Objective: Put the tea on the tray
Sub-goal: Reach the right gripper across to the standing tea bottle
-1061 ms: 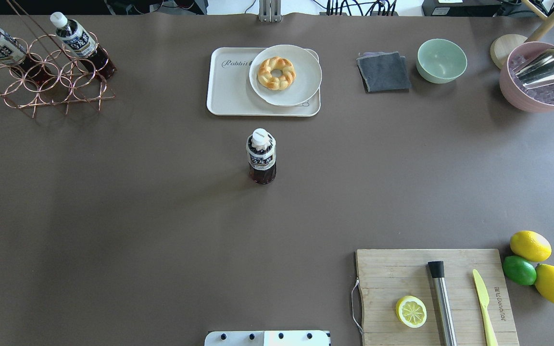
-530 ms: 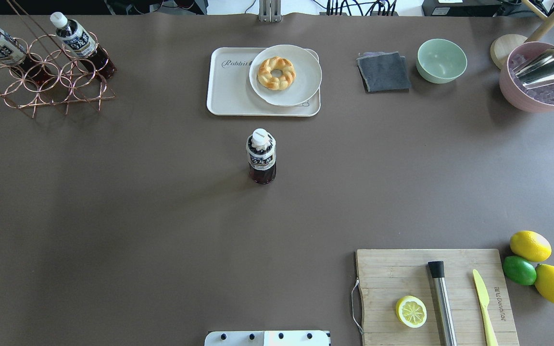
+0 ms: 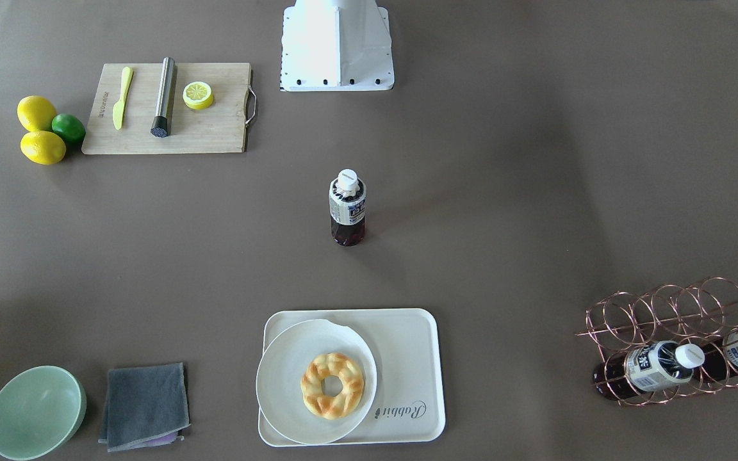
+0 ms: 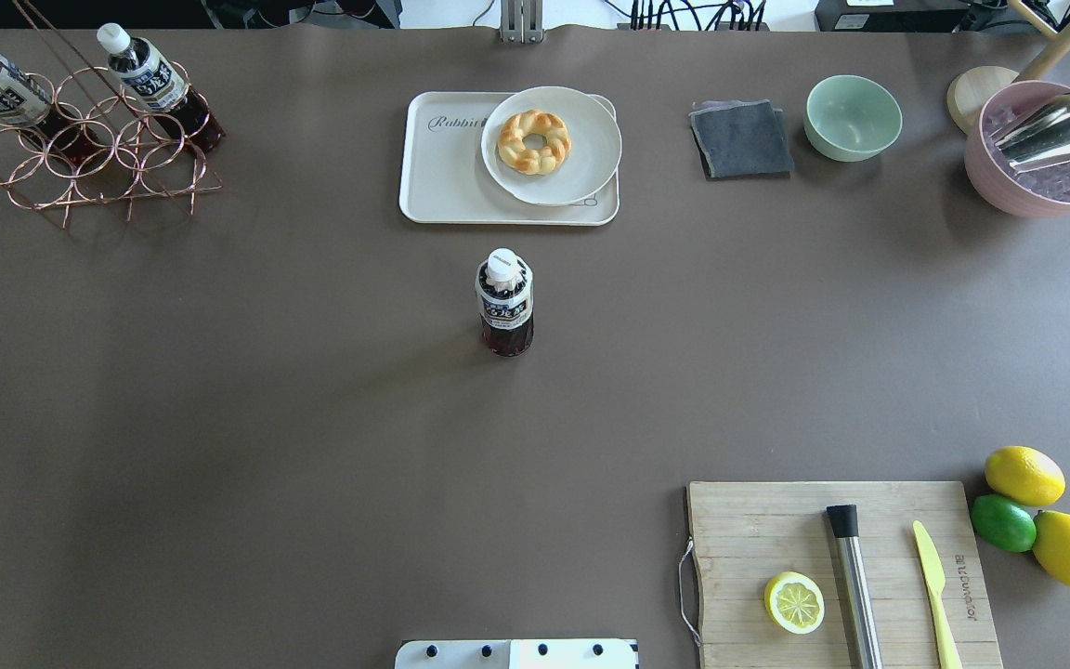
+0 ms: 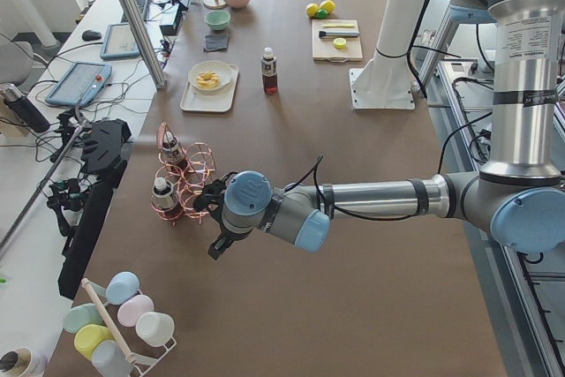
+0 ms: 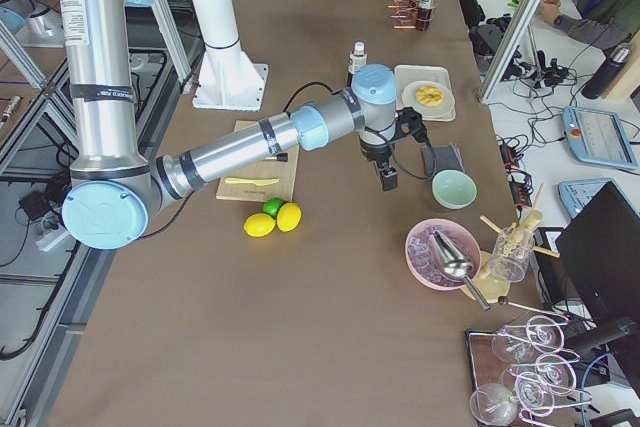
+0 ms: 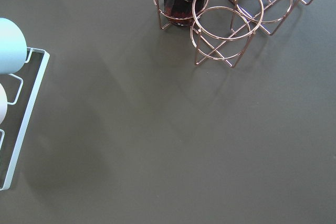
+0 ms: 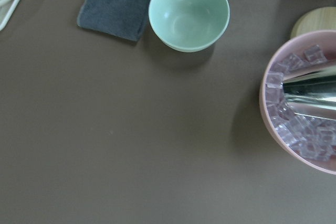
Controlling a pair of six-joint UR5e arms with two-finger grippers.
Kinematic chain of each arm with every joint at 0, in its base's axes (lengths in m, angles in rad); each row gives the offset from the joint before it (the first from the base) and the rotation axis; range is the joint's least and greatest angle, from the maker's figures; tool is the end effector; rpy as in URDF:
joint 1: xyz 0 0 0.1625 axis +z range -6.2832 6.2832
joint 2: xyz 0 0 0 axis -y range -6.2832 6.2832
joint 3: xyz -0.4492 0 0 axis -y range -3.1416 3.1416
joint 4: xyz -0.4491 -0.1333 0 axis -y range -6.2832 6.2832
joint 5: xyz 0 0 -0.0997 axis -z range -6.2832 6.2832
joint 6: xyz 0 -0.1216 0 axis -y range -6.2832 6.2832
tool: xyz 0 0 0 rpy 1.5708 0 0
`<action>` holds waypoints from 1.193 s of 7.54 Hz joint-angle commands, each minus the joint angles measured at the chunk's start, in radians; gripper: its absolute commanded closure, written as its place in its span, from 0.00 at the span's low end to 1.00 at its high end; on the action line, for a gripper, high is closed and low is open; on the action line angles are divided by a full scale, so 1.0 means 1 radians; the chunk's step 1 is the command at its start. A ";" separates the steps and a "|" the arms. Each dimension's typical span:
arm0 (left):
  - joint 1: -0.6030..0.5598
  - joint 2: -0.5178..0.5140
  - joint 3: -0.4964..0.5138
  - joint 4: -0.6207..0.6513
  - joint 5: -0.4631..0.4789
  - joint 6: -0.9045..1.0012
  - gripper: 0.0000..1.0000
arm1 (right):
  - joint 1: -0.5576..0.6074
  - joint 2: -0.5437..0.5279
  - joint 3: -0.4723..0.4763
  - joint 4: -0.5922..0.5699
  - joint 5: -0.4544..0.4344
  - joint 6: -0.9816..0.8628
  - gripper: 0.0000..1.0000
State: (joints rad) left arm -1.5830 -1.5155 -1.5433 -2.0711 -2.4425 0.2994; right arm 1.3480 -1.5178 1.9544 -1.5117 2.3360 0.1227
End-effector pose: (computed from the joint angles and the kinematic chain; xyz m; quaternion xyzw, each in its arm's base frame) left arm -0.0469 -0.5451 0.6793 0.2497 0.3789 0.2135 0.8652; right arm -0.0759 -0.5572 0.4509 0.1620 -0.3957 -0.1365 0.8936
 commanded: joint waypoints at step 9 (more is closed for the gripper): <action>0.005 -0.002 0.012 -0.003 0.002 0.000 0.02 | -0.855 0.458 0.047 0.283 -0.820 0.612 0.00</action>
State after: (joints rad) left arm -1.5795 -1.5167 -1.5322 -2.0743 -2.4414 0.2976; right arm 0.6518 -1.0739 1.9971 -1.2315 1.8019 0.7410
